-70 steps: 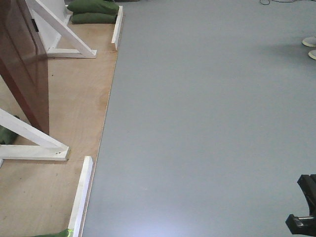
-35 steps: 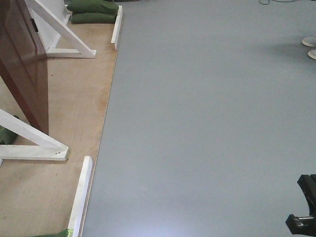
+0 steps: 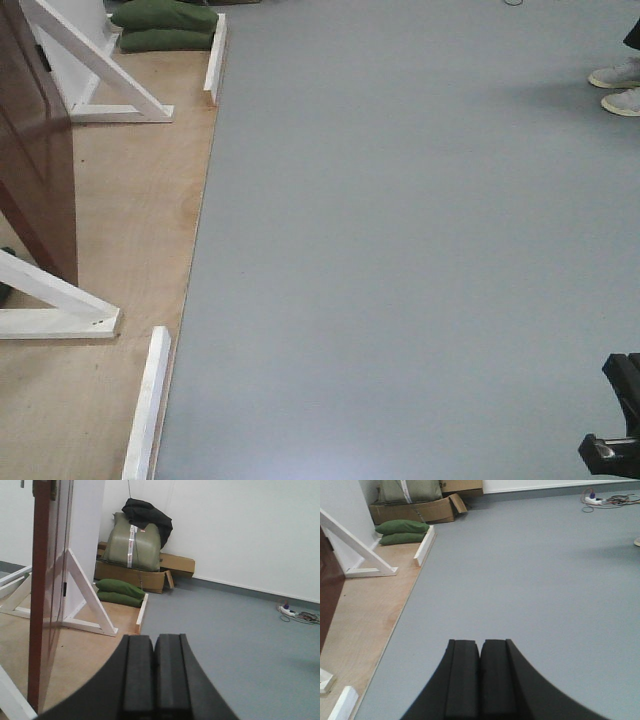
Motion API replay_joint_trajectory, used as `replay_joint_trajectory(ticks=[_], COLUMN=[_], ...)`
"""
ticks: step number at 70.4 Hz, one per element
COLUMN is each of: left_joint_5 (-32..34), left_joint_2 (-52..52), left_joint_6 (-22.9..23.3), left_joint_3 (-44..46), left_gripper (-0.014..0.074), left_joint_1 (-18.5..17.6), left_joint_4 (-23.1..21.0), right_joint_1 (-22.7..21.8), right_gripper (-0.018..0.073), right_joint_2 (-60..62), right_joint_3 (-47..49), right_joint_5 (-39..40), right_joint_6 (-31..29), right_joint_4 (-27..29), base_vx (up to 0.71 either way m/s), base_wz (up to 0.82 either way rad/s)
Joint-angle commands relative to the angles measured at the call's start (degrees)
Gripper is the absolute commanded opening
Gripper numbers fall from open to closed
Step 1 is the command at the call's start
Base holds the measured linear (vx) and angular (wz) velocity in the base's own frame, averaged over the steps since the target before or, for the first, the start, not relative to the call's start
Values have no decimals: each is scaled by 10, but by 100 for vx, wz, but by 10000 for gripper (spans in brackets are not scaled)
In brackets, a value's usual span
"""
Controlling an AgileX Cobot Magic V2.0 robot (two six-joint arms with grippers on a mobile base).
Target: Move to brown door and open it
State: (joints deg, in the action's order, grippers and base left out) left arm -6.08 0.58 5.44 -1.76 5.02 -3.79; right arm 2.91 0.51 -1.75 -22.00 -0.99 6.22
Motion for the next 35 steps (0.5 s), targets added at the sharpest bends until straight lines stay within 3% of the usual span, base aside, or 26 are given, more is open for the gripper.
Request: replay_joint_trajectory(ticks=[1, 35], left_joint_5=[45, 45], left_joint_2=[15, 15], left_joint_6=[4, 4], left_joint_3=[-10, -10], left_gripper=[17, 17], left_joint_1=[-2, -2], left_joint_4=[3, 3], right_joint_1=[-1, -1], right_gripper=[0, 0], right_joint_2=[9, 9], right_joint_3=[-1, -1], right_joint_5=[46, 46], right_joint_6=[-6, -6], right_joint_4=[-3, -3], base_vx=[8, 16], base_wz=[-20, -19])
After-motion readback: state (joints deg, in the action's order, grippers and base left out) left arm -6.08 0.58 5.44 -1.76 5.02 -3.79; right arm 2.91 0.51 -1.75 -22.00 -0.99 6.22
